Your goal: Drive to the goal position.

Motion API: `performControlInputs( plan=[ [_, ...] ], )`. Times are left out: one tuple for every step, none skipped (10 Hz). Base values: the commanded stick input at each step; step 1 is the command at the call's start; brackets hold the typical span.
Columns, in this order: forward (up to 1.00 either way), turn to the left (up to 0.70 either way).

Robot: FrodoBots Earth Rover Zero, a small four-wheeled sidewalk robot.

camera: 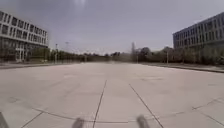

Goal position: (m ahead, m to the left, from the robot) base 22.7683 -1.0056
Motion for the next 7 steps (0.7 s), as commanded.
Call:
performControlInputs(
  plan=[
    [0.70, 0.00],
    [0.70, 0.00],
    [0.70, 0.00],
    [0.70, 0.00],
    [0.70, 0.00],
    [0.70, 0.00],
    [0.70, 0.00]
  ],
)
